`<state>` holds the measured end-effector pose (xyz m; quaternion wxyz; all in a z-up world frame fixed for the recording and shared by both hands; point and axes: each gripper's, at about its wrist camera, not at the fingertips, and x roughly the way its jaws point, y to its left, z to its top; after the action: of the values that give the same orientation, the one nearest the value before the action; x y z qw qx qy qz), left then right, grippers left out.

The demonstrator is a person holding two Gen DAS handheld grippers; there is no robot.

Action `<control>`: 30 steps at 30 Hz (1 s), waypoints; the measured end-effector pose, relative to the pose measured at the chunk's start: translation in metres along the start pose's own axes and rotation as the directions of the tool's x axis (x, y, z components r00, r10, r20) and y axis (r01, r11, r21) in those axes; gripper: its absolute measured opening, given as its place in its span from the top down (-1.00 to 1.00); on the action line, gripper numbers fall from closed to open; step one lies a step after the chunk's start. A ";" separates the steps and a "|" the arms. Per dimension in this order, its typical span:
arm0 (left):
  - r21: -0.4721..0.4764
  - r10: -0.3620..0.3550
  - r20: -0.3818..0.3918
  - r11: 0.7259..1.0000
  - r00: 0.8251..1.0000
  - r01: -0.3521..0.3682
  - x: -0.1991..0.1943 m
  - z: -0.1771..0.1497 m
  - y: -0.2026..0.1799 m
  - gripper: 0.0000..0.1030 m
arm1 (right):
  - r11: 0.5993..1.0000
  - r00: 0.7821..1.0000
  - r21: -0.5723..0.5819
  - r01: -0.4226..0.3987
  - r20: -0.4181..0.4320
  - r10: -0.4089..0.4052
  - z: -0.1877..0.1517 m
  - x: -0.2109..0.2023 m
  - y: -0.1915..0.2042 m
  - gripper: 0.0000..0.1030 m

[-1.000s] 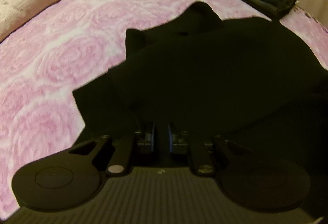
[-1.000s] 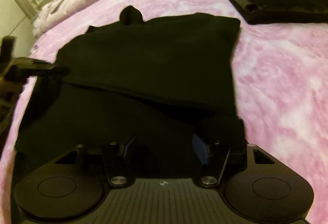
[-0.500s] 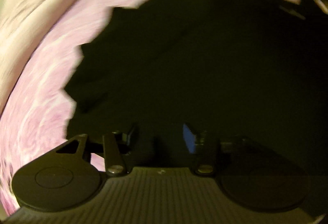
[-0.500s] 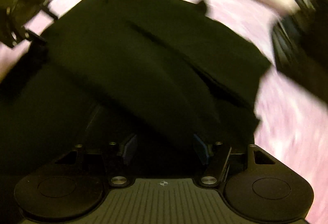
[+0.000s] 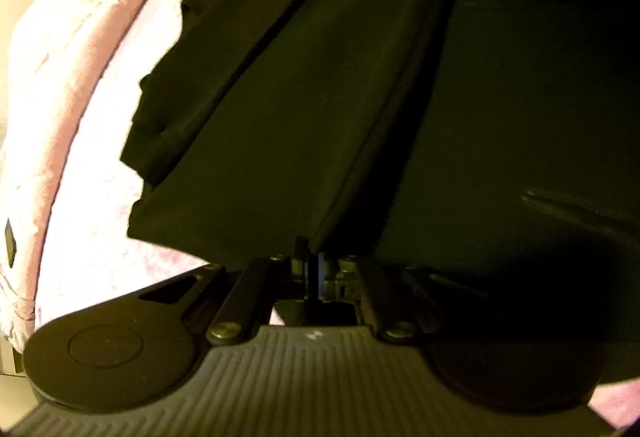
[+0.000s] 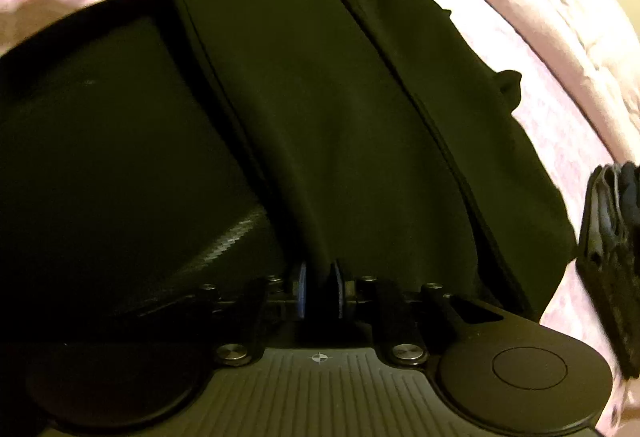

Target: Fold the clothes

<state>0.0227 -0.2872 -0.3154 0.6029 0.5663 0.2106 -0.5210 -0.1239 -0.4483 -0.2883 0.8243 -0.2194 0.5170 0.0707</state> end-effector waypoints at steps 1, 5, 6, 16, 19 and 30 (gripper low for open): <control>-0.003 0.004 0.002 1.000 1.000 -0.004 -0.001 -0.002 -0.001 0.96 | 1.000 1.000 0.010 0.003 0.003 -0.003 -0.002 0.000 0.000 0.74; -0.013 0.019 0.009 1.000 1.000 -0.019 -0.006 -0.008 -0.004 0.94 | 0.997 1.000 0.080 0.017 0.005 -0.018 -0.008 0.000 -0.004 0.69; -0.015 0.021 0.009 1.000 1.000 -0.021 -0.005 -0.009 -0.005 0.91 | 0.994 1.000 0.108 0.022 0.002 -0.022 -0.008 -0.001 -0.007 0.60; -0.148 -0.073 -0.021 0.987 0.997 0.069 -0.017 0.002 -0.008 0.40 | 0.738 0.988 0.658 0.148 -0.124 -0.087 -0.085 -0.022 -0.093 -0.18; -0.201 -0.099 -0.034 0.976 0.995 0.090 -0.030 0.008 -0.028 0.40 | 0.703 0.995 0.703 0.104 -0.081 -0.066 -0.096 -0.043 -0.094 -0.18; -0.369 -0.191 -0.072 0.917 0.979 0.152 -0.079 0.023 -0.101 0.25 | 0.678 0.993 0.736 0.001 -0.083 0.089 -0.164 -0.064 -0.075 -0.41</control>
<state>-0.1018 -0.2583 -0.2892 0.6366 0.4520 0.3837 -0.4932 -0.2618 -0.5792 -0.2706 0.8107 0.1384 0.5526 -0.1348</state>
